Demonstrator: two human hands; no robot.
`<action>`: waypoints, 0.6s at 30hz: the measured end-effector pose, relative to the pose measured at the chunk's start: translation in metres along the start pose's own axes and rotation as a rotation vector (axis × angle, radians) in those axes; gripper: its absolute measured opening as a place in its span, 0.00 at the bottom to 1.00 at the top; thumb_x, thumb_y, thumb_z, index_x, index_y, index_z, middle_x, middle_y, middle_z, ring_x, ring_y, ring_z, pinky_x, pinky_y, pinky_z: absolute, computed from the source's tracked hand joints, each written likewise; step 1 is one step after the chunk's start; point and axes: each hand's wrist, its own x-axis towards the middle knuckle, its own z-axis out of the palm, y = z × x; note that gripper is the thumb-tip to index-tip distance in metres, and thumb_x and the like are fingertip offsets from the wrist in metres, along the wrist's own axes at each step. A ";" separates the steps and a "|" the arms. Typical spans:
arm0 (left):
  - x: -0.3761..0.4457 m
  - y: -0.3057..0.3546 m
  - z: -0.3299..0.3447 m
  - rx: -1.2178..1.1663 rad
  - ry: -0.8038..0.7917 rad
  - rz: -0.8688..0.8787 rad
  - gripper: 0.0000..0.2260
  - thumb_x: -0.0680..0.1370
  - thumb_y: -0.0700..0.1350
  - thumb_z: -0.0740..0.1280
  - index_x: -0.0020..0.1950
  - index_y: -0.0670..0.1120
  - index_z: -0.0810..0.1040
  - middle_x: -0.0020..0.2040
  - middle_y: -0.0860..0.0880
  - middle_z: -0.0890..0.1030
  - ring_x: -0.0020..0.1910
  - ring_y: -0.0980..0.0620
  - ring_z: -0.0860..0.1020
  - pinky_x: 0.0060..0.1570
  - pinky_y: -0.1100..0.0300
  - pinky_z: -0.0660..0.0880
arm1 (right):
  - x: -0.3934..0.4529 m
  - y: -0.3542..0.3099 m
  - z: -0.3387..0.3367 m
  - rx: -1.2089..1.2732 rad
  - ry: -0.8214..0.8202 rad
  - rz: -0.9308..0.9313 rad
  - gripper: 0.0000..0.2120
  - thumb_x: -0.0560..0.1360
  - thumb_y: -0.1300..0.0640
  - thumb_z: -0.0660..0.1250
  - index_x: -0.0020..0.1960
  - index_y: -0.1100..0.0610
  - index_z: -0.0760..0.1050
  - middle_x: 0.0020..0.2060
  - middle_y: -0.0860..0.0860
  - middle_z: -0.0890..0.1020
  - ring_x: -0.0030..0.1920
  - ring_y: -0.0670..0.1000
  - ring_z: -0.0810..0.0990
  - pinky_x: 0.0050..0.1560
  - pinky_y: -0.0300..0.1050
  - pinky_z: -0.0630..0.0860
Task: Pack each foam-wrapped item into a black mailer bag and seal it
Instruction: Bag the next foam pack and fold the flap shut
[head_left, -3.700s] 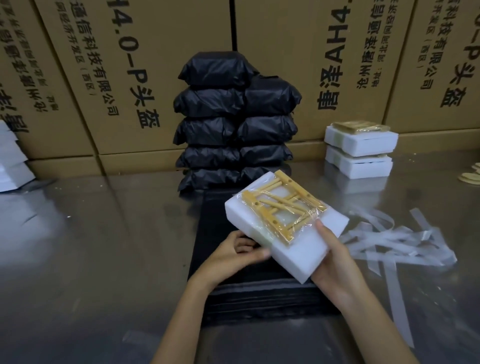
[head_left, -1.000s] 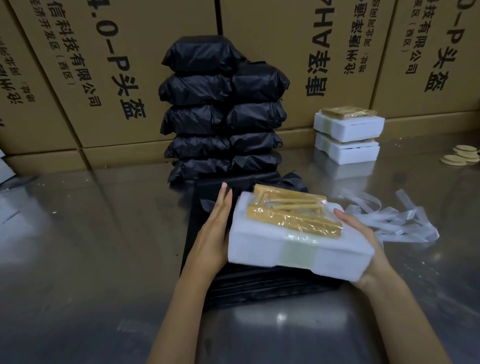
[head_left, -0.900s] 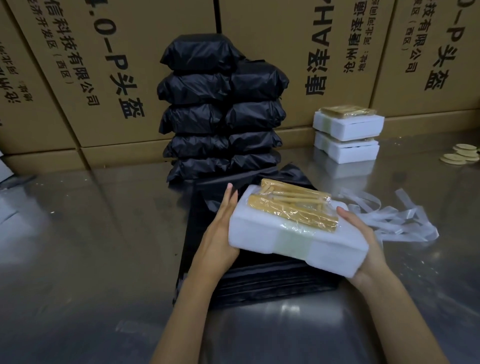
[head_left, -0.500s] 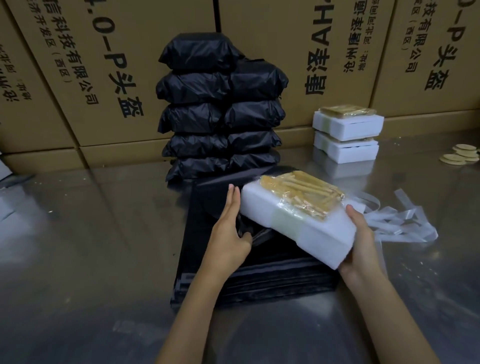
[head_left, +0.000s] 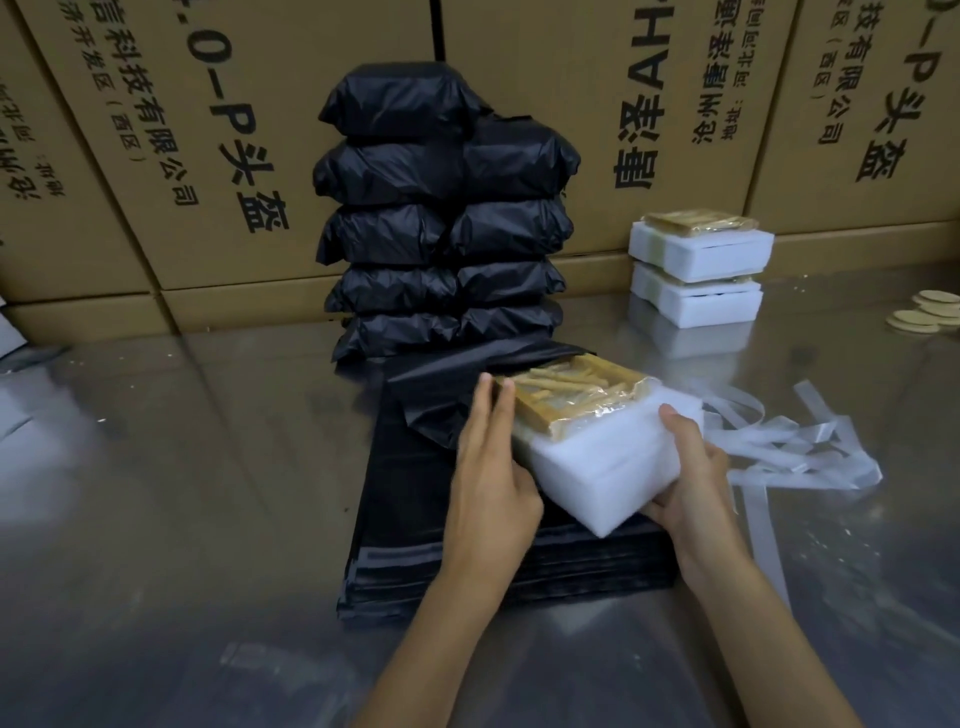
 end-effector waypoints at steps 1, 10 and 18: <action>0.003 -0.004 -0.003 -0.008 0.047 -0.044 0.37 0.78 0.30 0.61 0.81 0.56 0.55 0.80 0.65 0.46 0.78 0.63 0.52 0.67 0.67 0.66 | -0.001 -0.001 0.000 -0.004 -0.039 0.004 0.47 0.59 0.30 0.75 0.72 0.49 0.66 0.60 0.49 0.82 0.53 0.52 0.86 0.43 0.52 0.84; 0.020 -0.051 -0.037 -0.301 0.206 -0.440 0.18 0.78 0.37 0.71 0.67 0.45 0.75 0.63 0.48 0.78 0.62 0.51 0.76 0.58 0.62 0.73 | -0.022 0.002 0.012 -0.358 -0.442 -0.023 0.45 0.57 0.34 0.81 0.59 0.63 0.70 0.44 0.57 0.87 0.43 0.58 0.87 0.38 0.48 0.84; 0.022 -0.084 -0.065 -0.397 0.238 -0.687 0.11 0.77 0.32 0.69 0.59 0.37 0.79 0.53 0.40 0.81 0.49 0.47 0.79 0.46 0.59 0.73 | -0.029 0.013 0.018 -0.698 -0.407 -0.440 0.30 0.63 0.25 0.71 0.37 0.53 0.78 0.30 0.52 0.80 0.30 0.49 0.76 0.35 0.36 0.71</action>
